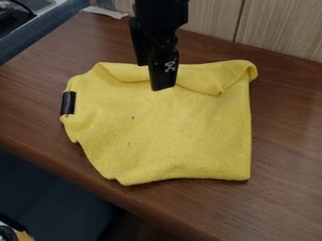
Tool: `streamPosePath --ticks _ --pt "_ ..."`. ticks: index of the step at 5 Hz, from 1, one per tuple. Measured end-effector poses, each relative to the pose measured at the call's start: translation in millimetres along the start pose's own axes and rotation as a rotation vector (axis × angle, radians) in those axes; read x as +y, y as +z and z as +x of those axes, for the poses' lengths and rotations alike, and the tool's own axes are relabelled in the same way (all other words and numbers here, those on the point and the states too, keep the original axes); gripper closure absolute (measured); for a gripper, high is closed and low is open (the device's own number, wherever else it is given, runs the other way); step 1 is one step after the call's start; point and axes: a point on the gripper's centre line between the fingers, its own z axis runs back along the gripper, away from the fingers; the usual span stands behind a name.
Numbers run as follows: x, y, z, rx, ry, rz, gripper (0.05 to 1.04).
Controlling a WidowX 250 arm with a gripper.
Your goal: Fold the cloth from top left to the right side
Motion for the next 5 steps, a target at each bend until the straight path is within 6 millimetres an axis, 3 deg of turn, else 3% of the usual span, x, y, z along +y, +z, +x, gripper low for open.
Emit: streamPosePath --ticks 1,3,5 --pt "-0.5 -6.5 -2.2 0.019 0.012 -0.015 0.083" --pt "19.8 3.1 -41.7 0.048 0.213 0.036 0.083" --pt "39.3 -0.7 -80.8 0.152 0.404 0.094 0.083"
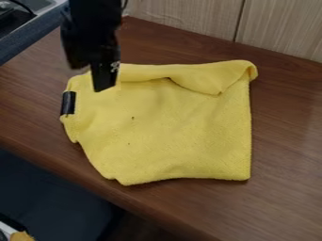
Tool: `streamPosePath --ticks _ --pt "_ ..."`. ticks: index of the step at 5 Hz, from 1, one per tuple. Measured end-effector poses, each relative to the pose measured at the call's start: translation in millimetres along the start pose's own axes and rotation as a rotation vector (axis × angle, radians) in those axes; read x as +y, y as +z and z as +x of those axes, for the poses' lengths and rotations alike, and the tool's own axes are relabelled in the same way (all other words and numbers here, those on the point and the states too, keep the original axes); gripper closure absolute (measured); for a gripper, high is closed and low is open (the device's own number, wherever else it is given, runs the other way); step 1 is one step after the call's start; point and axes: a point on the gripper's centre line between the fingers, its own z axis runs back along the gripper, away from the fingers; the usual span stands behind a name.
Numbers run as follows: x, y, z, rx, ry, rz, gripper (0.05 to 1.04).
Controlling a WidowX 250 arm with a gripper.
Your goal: Fold the cloth from top left to the right side
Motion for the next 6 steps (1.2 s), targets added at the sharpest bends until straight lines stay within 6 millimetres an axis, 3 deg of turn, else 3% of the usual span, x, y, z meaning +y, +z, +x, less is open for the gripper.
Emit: streamPosePath --ticks 3,4,5,6 --pt "21.2 -51.7 -45.8 0.114 0.238 -0.045 0.083" --pt "23.3 -65.1 -45.2 0.112 0.251 -0.085 0.083" --pt "26.0 -66.1 -43.1 0.125 0.254 -0.071 0.118" --pt "26.0 -65.5 -43.7 0.115 0.269 -0.05 0.406"
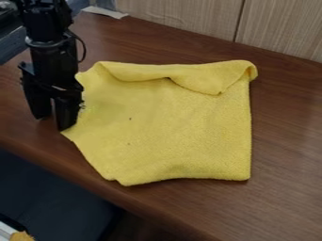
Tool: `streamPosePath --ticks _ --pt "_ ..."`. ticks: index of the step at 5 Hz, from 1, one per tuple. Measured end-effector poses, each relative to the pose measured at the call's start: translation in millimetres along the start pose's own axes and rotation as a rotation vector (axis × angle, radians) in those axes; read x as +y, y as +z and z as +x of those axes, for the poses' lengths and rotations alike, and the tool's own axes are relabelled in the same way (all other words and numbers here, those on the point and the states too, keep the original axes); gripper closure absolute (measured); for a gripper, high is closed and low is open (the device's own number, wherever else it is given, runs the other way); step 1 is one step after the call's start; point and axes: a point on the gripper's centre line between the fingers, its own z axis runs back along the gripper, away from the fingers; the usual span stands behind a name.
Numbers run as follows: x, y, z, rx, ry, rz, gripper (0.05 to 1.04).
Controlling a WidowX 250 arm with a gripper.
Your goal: Fold the cloth from top left to the right side
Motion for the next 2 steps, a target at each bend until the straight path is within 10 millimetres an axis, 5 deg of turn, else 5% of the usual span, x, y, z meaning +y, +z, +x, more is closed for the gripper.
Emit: streamPosePath --ticks 2 --pt "0.7 9.6 -3.9 -0.025 0.005 0.018 0.923"
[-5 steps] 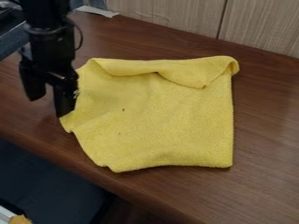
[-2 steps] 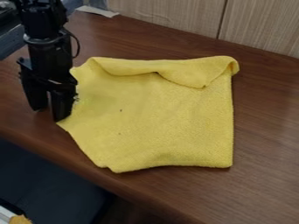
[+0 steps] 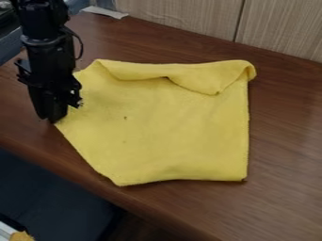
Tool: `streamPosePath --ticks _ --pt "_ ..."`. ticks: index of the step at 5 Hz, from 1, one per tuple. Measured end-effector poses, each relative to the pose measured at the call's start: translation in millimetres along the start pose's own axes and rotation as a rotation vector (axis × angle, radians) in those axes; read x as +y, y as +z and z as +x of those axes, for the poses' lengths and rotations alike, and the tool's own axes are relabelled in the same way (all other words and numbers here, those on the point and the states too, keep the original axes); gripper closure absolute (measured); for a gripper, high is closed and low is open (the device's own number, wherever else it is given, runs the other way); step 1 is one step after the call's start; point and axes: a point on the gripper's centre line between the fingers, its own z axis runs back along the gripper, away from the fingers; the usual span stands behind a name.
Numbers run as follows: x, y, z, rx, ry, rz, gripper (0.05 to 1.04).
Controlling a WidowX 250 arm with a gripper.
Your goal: Fold the cloth from top left to the right side
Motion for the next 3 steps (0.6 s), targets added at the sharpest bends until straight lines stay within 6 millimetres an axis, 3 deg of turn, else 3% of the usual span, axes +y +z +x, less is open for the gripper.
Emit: streamPosePath --ticks 1,3 --pt "5.9 5.2 -2.4 -0.002 0.019 0.009 1.014" --pt "2.8 34.2 8.2 -0.058 -0.024 0.01 1.028"
